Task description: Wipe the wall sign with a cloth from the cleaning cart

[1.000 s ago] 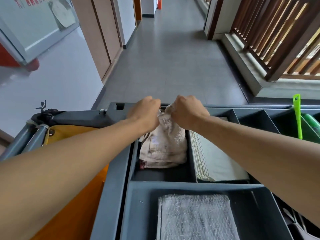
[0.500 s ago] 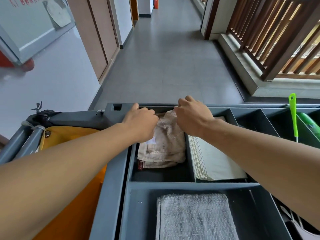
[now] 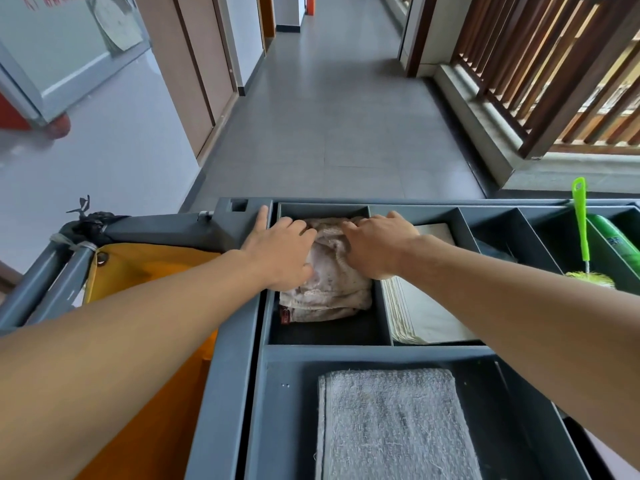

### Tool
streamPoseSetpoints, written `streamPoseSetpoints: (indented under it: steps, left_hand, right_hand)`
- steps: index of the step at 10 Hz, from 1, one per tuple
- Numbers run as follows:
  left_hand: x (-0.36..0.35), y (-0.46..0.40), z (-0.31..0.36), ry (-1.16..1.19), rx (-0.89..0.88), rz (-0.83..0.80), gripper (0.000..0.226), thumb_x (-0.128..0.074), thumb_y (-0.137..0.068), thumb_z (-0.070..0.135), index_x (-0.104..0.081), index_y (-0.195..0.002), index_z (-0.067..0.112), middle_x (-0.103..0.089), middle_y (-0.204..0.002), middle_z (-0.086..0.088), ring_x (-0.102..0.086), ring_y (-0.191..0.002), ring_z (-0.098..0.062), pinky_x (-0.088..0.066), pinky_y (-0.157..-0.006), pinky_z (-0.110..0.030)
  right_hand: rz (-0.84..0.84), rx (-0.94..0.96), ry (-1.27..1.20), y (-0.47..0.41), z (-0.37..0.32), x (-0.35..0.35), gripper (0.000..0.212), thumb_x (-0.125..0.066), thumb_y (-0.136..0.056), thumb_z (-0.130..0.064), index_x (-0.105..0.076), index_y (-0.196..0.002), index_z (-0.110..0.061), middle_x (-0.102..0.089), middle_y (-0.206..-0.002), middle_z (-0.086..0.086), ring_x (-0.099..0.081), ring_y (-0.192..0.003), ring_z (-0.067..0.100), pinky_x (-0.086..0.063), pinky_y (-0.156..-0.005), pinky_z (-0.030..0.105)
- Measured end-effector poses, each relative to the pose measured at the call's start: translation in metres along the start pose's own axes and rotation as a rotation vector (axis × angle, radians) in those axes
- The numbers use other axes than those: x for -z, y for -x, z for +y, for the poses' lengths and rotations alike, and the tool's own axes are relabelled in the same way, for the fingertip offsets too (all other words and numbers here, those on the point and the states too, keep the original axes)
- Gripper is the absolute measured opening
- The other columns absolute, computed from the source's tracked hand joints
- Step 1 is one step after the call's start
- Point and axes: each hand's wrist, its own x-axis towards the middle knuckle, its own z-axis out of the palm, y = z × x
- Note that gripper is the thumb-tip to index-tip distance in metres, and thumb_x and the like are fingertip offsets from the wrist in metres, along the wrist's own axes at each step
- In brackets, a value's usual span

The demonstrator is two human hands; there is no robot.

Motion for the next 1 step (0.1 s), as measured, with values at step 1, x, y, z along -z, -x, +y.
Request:
streamPoseSetpoints:
  steps: [1]
  left_hand:
    - [0.0080,0.0019,-0.0027,0.044,0.007,0.055,0.058,-0.043,-0.092,0.043,-0.039,-0.145,0.020,-0.046,-0.146,-0.002,-0.034,-0.139,-0.023,-0.005,-0.117,-0.064]
  right_hand:
    - [0.056,-0.046,-0.171,0.0039,0.0048,0.0111,0.029,-0.043,-0.092,-0.026,-0.051,-0.120,-0.021,-0.070,-0.110,0.007,-0.060,-0.091,0.029,-0.029,-0.083,0.038]
